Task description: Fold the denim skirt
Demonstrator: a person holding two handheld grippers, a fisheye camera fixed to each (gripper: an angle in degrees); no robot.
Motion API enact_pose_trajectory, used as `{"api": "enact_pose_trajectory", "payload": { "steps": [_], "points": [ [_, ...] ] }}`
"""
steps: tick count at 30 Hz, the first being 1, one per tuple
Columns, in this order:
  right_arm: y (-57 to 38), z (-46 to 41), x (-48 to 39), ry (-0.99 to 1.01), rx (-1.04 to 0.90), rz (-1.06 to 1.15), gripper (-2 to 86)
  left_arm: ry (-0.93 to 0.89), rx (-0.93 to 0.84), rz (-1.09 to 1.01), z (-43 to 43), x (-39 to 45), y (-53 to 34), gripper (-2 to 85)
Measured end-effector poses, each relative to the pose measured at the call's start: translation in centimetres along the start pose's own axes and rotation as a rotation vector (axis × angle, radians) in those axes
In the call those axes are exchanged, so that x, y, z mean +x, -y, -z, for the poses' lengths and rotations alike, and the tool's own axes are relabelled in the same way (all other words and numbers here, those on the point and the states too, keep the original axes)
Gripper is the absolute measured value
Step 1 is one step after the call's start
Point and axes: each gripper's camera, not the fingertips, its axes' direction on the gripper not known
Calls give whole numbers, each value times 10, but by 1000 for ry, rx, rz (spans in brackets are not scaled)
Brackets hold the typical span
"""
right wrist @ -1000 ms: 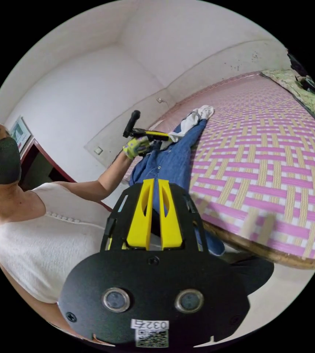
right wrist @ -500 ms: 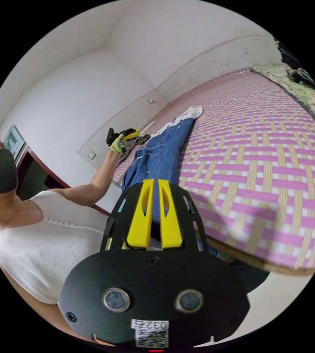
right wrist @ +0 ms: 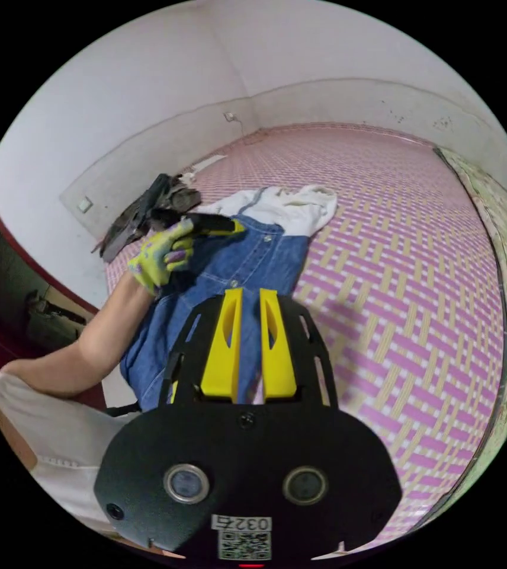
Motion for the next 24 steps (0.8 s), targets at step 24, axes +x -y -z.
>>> {"api": "enact_pose_trajectory", "payload": {
  "steps": [24],
  "points": [
    [241,-51,16,94,16,-219,-6,-271,-8,98,49,-81,42,-9]
  ]
}}
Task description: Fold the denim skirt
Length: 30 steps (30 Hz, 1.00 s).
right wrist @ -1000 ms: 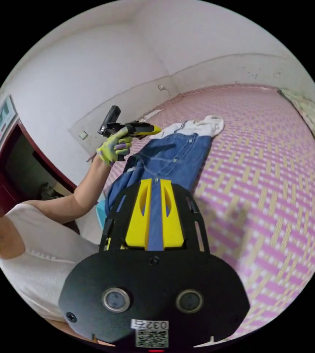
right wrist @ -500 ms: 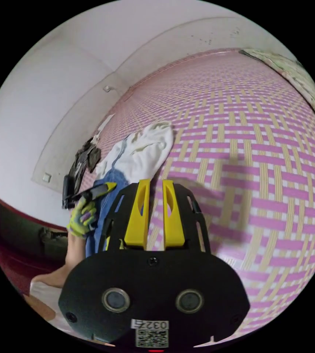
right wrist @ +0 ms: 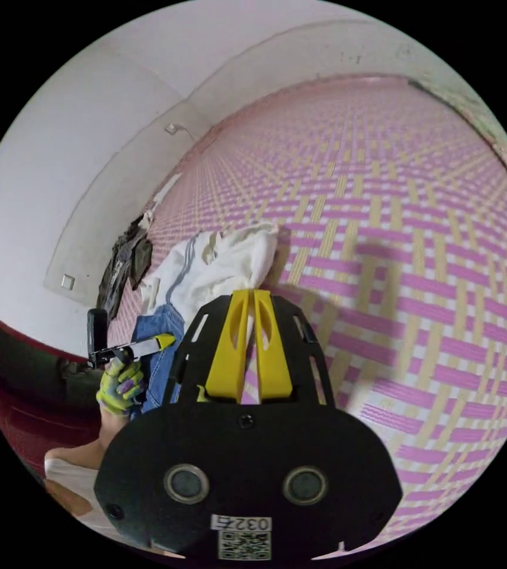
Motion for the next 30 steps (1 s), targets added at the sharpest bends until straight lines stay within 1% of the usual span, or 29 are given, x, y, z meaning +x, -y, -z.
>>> {"api": "enact_pose_trajectory", "payload": {
  "steps": [2,4,6,7,8,10,11,12,13,15,17,19,23,25,27,30],
  "points": [
    [-2,51,-21,-73,111,40,-8,0,-4,-3,1,1,2,-9],
    [-14,121,-53,-255,265,107,-8,5,-14,-14,2,5,5,-9],
    [-24,144,-62,-364,305,132,-7,-26,-47,-22,-4,7,7,-9],
    [-24,140,-55,-412,260,116,-4,-41,-69,-36,-8,9,8,-9],
    [-23,132,-47,-409,211,100,-1,-46,-79,-43,-9,11,9,-9],
    [-26,93,-14,-374,5,10,19,-16,-87,-63,-9,16,10,-9],
    [-30,89,-9,-391,-13,-13,29,-11,-86,-66,-8,17,10,-9],
    [-43,92,-8,-433,23,-52,49,-13,-88,-65,-8,16,11,-9],
    [-59,102,-17,-434,90,-54,52,-19,-87,-60,-6,15,11,-9],
    [-79,106,-41,-364,135,14,52,-21,-73,-59,-3,15,12,-9],
    [-95,94,-67,-305,88,80,51,-14,-52,-73,2,18,12,-9],
    [-110,68,-96,-276,9,152,51,45,-56,-82,3,22,12,-9],
    [-111,31,-103,-346,-116,144,50,69,-58,-105,2,26,12,-9],
    [-106,36,-113,-342,-51,140,48,43,-58,-91,2,22,13,-9],
    [-92,35,-133,-335,-10,181,45,15,-60,-75,3,18,14,-9],
    [-51,13,-157,-378,-11,207,17,3,-61,-70,3,16,15,-9]
  ]
}}
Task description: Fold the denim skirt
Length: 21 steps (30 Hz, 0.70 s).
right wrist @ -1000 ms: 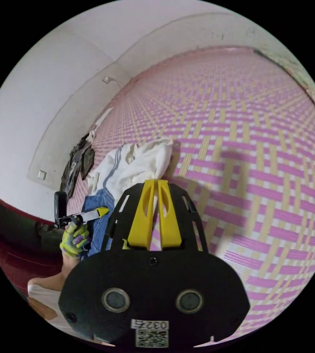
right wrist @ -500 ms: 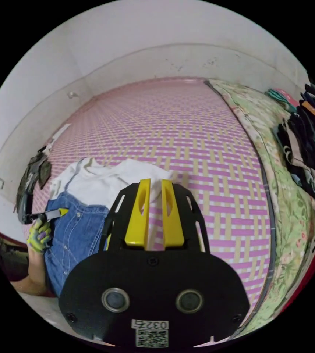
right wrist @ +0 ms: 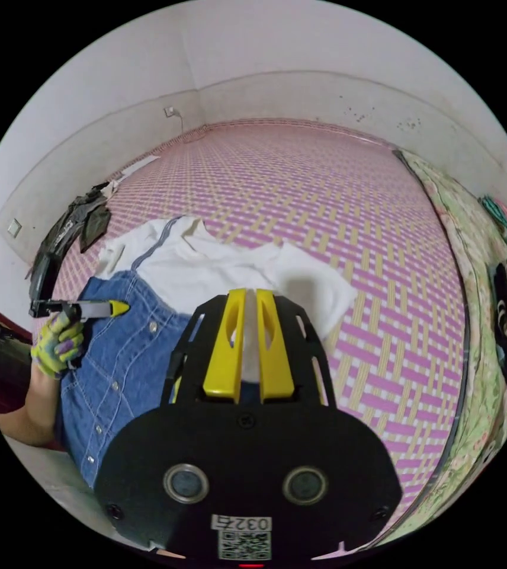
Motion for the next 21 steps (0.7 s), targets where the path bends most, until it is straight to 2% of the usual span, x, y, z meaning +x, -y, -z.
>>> {"api": "enact_pose_trajectory", "payload": {
  "steps": [2,5,8,12,16,17,21],
  "points": [
    [33,-18,-2,-8,-44,-7,5,8,-4,-5,0,1,1,-9],
    [75,-46,-1,-129,-117,-27,-6,13,-6,-6,1,2,3,-9],
    [92,-73,8,-29,-253,-43,-9,0,-9,-1,1,0,4,-9],
    [79,-67,-1,53,-281,12,-10,-6,-6,3,2,0,5,-9],
    [78,-64,-7,52,-290,48,-10,-18,-8,6,3,-2,6,-9],
    [81,-64,-7,27,-298,37,-10,-21,-8,7,3,-2,6,-9],
    [94,-82,-20,-363,-256,72,-10,-31,-20,-1,2,-1,8,-9]
  ]
}}
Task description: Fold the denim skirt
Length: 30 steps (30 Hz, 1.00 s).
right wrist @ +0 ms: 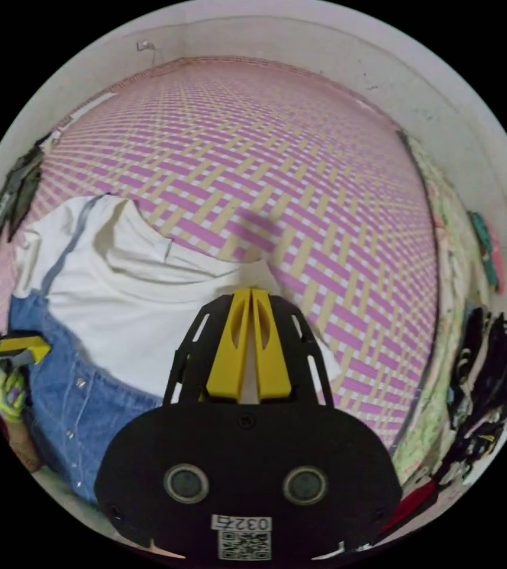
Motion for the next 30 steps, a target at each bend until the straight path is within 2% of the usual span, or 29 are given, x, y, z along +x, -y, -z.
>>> {"api": "enact_pose_trajectory", "payload": {
  "steps": [1,3,5,6,8,11,13,17,19,21,25,26,28,30],
  "points": [
    [-1,-3,-5,-56,40,-2,-10,-13,-16,-9,-3,1,1,-9],
    [-4,-3,-6,-36,94,-7,-10,-20,-34,-21,-7,4,2,-9],
    [-7,6,8,130,130,-48,-10,-9,-34,-26,-6,5,3,-9],
    [-16,21,24,234,211,-99,-10,-10,-34,-25,-6,5,3,-9],
    [-30,42,42,291,312,-166,-10,-17,-33,-18,-5,4,4,-9],
    [-22,33,42,356,185,-151,-10,-14,-31,-16,-3,4,4,-9],
    [-13,14,30,306,69,-128,-10,-3,-31,-24,-3,6,5,-9],
    [-9,11,35,347,46,-201,-10,-20,-32,-14,-1,2,7,-9],
    [-16,56,9,272,258,-143,-10,-29,-27,-4,1,0,8,-9],
    [-17,81,-31,216,353,-30,-10,-19,-21,-4,3,1,8,-9],
    [22,62,-91,249,174,117,-10,-18,-24,-7,5,0,10,-9],
    [26,58,-95,202,148,111,-10,-22,-25,-4,6,-1,10,-9],
    [37,43,-86,-66,81,-4,-10,-40,-22,9,8,-5,11,-9],
    [36,34,-66,-146,57,-76,-10,-48,-23,14,8,-6,12,-9]
  ]
}}
